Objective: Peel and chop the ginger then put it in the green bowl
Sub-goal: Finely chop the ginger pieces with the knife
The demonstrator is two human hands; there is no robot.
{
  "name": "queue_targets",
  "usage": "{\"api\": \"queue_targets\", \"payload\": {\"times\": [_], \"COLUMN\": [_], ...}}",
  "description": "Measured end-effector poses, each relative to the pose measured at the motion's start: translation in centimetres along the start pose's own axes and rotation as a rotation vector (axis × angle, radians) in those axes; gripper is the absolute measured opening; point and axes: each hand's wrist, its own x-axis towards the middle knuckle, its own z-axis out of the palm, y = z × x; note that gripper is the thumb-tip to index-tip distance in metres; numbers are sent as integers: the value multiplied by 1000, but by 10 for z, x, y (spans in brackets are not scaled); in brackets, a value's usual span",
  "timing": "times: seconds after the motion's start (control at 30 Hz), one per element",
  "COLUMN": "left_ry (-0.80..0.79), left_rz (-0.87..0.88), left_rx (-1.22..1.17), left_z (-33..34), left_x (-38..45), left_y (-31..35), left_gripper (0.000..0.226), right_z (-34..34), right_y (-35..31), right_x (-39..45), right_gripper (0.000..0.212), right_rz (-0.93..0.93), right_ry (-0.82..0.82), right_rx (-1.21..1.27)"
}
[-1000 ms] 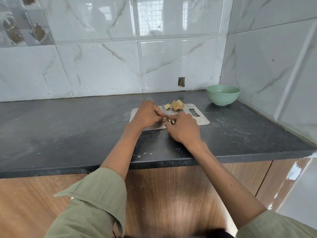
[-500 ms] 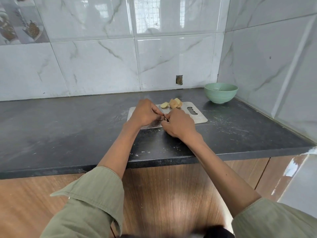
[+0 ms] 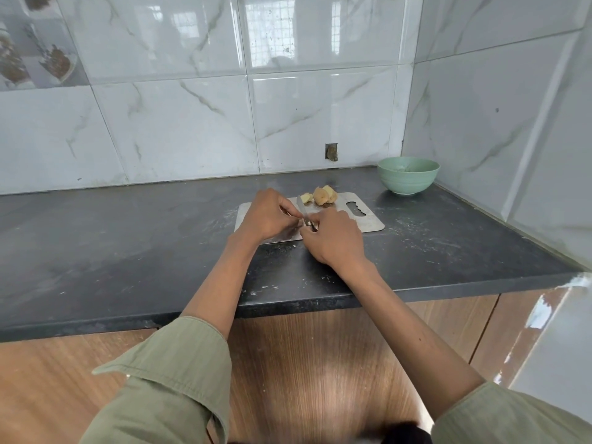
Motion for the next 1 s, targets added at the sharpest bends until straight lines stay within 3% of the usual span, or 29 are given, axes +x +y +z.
{"api": "queue_targets", "payload": {"times": [0.5,1.0], "left_ry": [-3,-1], "left_rz": [-10,6], "left_rx": [-43,-21], "left_z": [-2,-1], "left_x": [-2,-2], "left_y": [3,2], "left_gripper": [15,17], "right_z": [-4,0], "right_y": [0,3], "right_x": [-3,6], "right_gripper": [27,24], "right_rz": [-33,-22], "right_ry": [22,-77], "right_rx": [66,34]}}
